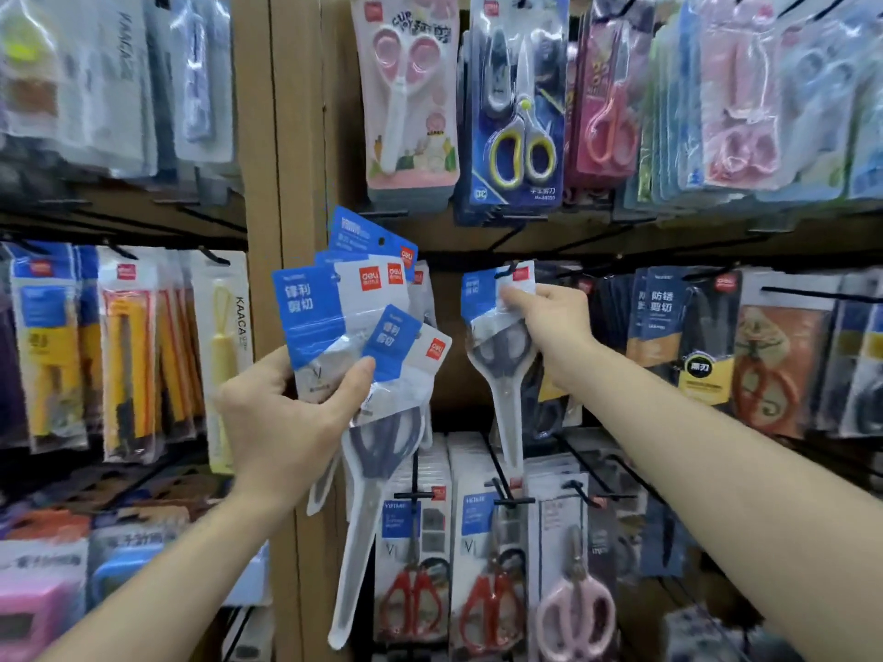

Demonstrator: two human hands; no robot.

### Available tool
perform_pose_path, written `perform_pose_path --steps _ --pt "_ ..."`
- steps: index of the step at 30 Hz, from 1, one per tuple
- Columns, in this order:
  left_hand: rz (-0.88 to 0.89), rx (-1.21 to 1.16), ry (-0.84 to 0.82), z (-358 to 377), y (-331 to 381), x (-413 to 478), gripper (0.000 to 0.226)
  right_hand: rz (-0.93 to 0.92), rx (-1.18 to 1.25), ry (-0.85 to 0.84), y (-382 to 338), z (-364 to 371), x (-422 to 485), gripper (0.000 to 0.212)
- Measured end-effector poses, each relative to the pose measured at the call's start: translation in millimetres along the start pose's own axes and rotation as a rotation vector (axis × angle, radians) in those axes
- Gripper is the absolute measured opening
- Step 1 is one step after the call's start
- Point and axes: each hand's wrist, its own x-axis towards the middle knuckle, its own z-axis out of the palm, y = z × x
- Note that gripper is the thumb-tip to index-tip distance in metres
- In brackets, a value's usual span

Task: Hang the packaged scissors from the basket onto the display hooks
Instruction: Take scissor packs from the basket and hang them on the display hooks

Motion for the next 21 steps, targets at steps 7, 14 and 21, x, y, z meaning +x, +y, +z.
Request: perform_pose_path --steps 7,14,21 --pt "-0.044 -0.049 -0.102 -12 -3 1 0.024 -0.075 -0.801 0.056 -5 5 20 0.031" --pt "-0.091 -0.021 -0.128 -14 -5 3 0.024 -0.081 -0.676 0.079 -2 13 17 0.037" --pt "-0.160 -0.054 -0.119 -14 -2 2 0.022 -0.245 -0.292 0.022 9 -5 -57 0.040"
